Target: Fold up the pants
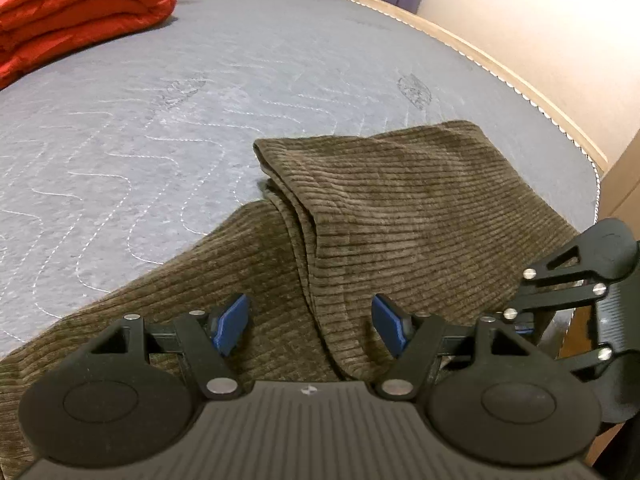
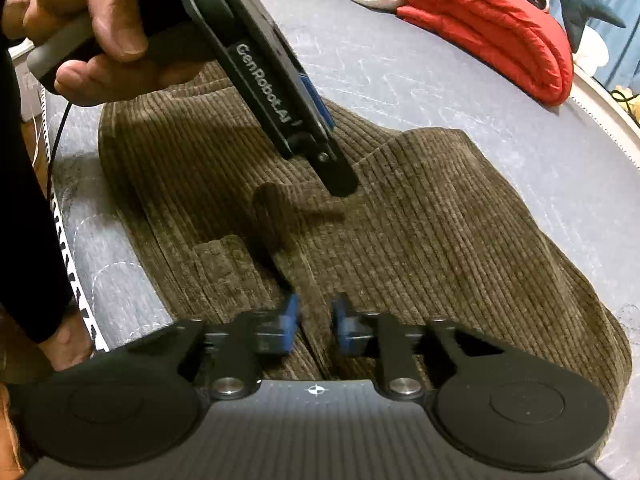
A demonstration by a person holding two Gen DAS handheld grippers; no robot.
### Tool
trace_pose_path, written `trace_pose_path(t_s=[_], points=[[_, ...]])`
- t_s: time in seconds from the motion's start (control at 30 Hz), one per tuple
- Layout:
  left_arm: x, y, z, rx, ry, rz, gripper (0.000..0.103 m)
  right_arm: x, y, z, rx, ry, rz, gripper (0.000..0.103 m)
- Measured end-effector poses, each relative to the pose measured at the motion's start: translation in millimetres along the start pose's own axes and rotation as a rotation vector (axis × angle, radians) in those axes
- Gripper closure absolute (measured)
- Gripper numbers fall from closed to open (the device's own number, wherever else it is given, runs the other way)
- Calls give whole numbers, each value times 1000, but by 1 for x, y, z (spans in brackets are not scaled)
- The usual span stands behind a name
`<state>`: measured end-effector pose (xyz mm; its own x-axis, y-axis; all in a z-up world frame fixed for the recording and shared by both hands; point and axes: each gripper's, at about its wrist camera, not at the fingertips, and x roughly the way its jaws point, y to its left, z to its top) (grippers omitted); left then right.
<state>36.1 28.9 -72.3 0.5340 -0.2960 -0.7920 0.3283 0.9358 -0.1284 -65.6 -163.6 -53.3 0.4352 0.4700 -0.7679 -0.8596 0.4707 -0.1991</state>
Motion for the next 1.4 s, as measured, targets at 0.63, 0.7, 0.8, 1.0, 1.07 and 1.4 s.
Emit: trace_pose_path(t_s=[0.63,0.7,0.8,1.0,1.07,1.4], points=[[3,1,7,-13,-1,-19,19,-47,-3,-24,-134,8,162,76],[4,3,8,-39,-2,-35,17,-59,-13,-21,-79,-56,160,59],[7,7,10,-111,-9,-61,17,-75,-35,-16,71,-165,115,25],[29,12,17,-196,31,-70,17,-77,-99,-29,500,-212,-51,21],[34,9,18,-192,39,-63,17,-74,-126,-46,688,-158,-172,19],[58,-4,23,-176,49,-23,11,-51,-185,-134,1109,102,-383,16]])
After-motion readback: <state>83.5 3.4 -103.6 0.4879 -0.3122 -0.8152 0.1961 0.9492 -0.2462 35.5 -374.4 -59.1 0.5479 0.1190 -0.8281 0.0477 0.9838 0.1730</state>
